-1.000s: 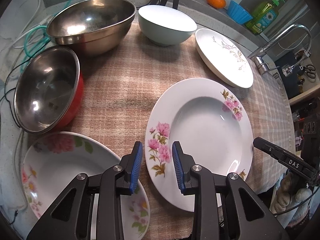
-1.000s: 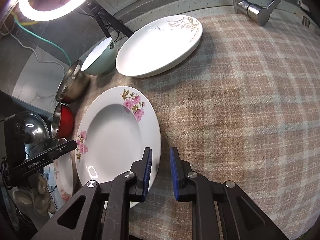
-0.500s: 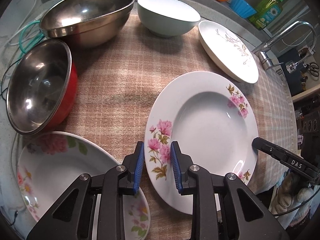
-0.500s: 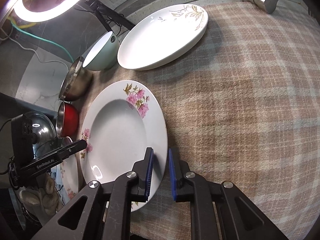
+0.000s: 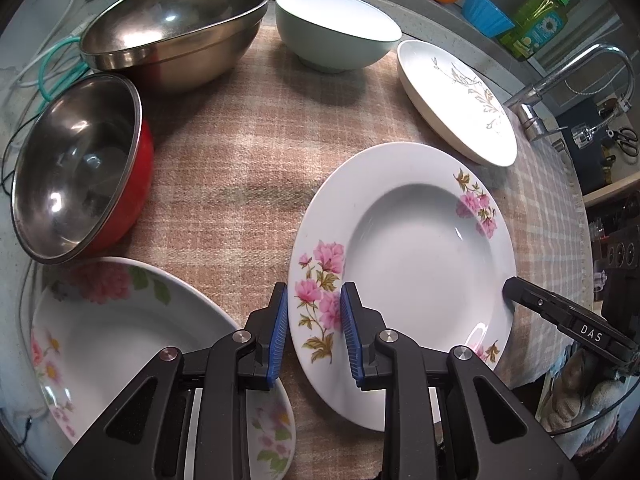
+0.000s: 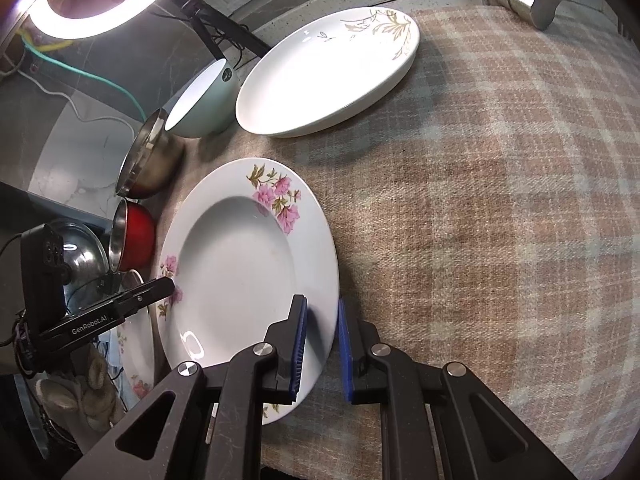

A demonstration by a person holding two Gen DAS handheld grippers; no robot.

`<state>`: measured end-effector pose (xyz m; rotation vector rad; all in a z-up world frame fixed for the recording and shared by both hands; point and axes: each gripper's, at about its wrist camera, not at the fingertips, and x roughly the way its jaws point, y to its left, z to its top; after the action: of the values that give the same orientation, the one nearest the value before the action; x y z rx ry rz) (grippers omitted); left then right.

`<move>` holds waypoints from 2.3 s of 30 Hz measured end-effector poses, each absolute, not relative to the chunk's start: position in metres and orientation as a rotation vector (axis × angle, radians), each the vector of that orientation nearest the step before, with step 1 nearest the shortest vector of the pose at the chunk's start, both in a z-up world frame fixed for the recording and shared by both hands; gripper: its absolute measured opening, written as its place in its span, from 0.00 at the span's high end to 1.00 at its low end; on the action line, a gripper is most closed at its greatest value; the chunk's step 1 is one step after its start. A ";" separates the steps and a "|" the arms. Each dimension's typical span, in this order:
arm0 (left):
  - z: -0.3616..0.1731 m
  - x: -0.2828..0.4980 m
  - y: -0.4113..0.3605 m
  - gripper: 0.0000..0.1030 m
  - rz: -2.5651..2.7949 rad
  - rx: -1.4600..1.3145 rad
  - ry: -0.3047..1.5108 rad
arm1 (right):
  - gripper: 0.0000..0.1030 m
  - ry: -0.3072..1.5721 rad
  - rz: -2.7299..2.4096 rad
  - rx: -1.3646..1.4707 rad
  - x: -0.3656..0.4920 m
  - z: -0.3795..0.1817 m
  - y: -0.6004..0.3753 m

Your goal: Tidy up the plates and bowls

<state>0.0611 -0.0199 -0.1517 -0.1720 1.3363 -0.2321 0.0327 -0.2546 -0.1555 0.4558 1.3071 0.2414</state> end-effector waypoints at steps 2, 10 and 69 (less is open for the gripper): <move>-0.151 0.060 -0.019 0.76 -0.236 -0.181 1.340 | 0.87 1.310 0.240 0.455 0.031 -0.154 -0.256; -0.150 0.053 -0.029 0.76 -0.258 -0.171 1.345 | 0.86 1.311 0.214 0.456 0.023 -0.153 -0.266; -0.109 0.009 -0.009 0.77 -0.241 -0.211 1.248 | 0.79 1.140 0.104 0.249 -0.021 -0.102 -0.282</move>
<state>0.0094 -0.0088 -0.1088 -0.2107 1.2484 -0.2413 -0.0211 -0.2818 -0.1025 0.2488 1.1397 0.1041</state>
